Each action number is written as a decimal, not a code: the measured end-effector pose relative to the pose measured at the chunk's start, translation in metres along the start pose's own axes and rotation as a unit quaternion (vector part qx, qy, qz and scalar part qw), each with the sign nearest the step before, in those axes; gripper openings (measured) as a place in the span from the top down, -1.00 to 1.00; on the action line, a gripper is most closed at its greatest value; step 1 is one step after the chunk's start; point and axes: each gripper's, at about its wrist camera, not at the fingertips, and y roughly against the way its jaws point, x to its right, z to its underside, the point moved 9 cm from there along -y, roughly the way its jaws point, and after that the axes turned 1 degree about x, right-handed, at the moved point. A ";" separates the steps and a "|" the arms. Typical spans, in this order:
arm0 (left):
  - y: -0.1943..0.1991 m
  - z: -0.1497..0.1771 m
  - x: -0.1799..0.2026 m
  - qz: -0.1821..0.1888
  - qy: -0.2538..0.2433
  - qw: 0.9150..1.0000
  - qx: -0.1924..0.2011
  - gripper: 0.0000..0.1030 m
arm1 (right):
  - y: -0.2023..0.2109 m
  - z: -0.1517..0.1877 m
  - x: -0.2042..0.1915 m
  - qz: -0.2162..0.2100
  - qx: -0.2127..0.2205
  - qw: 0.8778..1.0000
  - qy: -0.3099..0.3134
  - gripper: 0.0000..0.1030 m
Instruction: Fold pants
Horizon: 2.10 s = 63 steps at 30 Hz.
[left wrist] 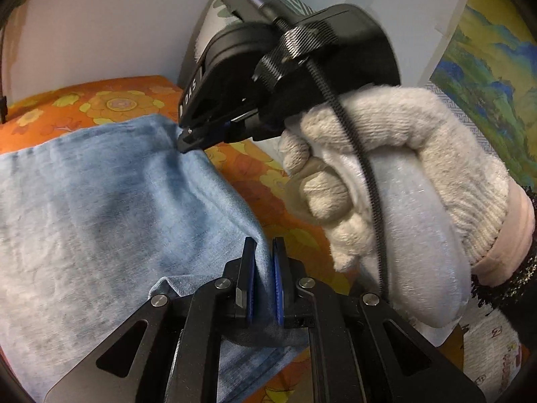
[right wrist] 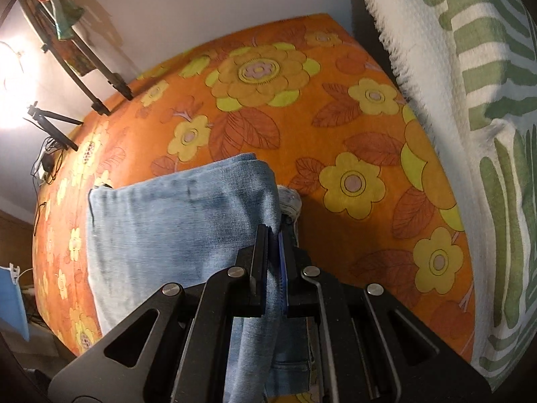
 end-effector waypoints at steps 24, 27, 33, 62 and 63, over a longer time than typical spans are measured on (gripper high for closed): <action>0.102 0.020 -0.067 -0.047 0.032 0.998 0.001 0.27 | 0.051 0.013 -0.003 -0.022 0.080 0.996 0.039 -0.16; 0.115 0.027 -0.100 -0.084 0.052 0.995 0.003 0.13 | 0.045 0.021 -0.009 -0.028 0.083 0.994 0.060 -0.36; 0.122 0.030 -0.155 -0.112 0.121 0.986 -0.021 -0.06 | 0.027 0.034 -0.019 -0.066 0.074 0.992 0.084 -0.75; 0.056 0.024 -0.200 -0.090 0.213 0.973 -0.015 -0.16 | -0.043 0.016 -0.011 -0.186 0.035 0.980 0.055 -0.57; 0.054 0.024 -0.200 -0.088 0.215 0.973 -0.015 -0.16 | -0.043 0.016 -0.014 -0.186 0.035 0.980 0.060 -0.54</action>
